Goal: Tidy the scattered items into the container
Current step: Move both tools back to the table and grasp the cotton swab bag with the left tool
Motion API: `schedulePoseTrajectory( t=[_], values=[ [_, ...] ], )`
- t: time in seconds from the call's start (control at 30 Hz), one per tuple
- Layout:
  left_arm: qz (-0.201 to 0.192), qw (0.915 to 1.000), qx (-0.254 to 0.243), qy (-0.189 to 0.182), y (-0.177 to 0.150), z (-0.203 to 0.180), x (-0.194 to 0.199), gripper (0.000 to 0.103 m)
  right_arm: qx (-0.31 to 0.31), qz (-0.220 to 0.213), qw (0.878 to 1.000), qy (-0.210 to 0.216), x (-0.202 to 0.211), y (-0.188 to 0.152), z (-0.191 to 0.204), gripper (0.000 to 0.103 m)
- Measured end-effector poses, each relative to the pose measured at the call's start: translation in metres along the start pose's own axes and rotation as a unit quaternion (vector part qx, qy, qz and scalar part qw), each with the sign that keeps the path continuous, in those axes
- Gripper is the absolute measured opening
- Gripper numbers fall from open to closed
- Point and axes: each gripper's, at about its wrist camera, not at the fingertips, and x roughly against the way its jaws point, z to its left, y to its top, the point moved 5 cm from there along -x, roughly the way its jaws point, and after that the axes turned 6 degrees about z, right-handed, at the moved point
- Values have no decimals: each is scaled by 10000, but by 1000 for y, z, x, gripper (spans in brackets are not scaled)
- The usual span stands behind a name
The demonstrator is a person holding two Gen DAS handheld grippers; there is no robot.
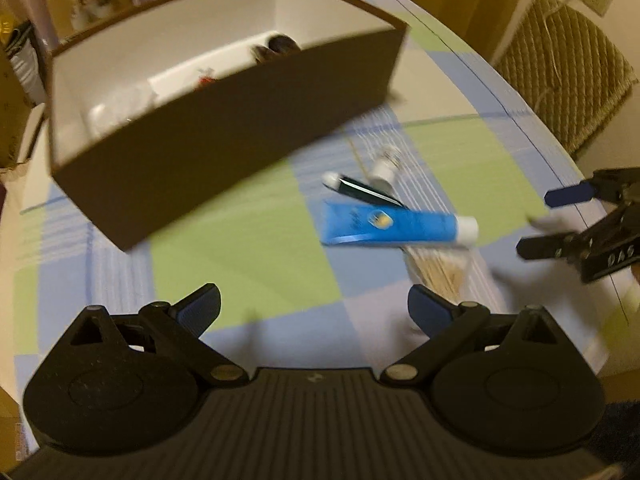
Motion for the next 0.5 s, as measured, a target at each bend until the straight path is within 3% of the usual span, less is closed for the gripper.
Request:
schedulePoseTrajectory(
  t=[0.13, 0.5],
  values=[
    [82, 9997, -195, -74, -3, -20, -11, 98, 99, 107, 9995, -277, -9, -15, -7, 100],
    [103, 9952, -929, -290, -1, -73, -38, 94, -132, 105, 9992, -361, -7, -33, -26, 100]
  ],
)
